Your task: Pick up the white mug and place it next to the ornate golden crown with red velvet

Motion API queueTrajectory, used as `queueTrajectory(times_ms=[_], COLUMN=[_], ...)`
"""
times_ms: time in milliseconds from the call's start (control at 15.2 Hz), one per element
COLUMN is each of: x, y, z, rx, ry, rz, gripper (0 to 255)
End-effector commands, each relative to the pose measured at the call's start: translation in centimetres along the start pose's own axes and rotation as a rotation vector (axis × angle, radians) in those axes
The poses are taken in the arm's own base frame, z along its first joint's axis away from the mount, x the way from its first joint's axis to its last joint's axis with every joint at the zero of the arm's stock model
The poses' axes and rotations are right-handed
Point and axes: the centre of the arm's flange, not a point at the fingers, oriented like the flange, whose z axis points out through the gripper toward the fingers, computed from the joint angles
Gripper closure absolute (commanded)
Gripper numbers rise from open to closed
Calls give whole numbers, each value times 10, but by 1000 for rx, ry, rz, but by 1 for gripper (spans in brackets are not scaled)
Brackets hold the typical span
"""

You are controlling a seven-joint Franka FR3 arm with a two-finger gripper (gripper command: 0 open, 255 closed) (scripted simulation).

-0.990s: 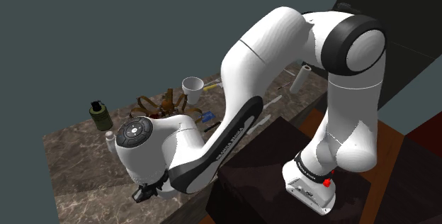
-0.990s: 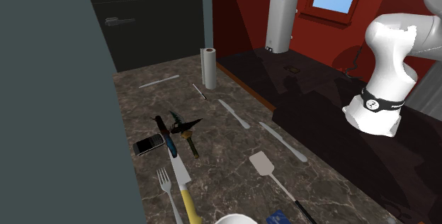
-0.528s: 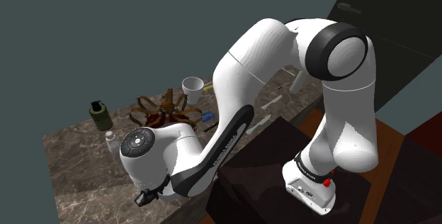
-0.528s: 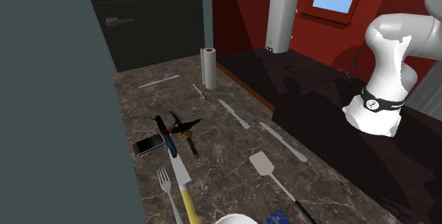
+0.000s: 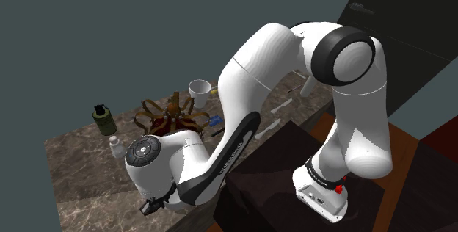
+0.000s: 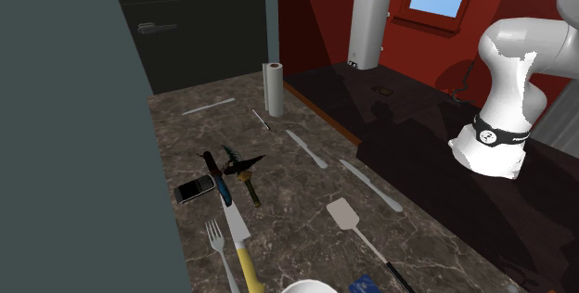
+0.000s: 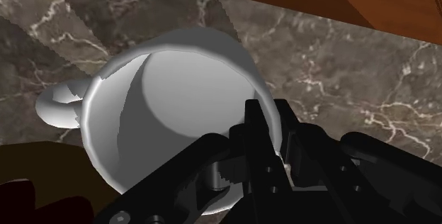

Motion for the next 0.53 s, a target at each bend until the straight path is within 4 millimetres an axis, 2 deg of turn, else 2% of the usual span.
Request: queueTrajectory(times_ms=[0,66,396,462], x=[0,0,0,0], y=[0,0,0,0], z=[0,0,0,-13], rx=[0,0,0,0], ry=[0,0,0,0], rz=[0,0,0,0], gripper=[255,0,0,0])
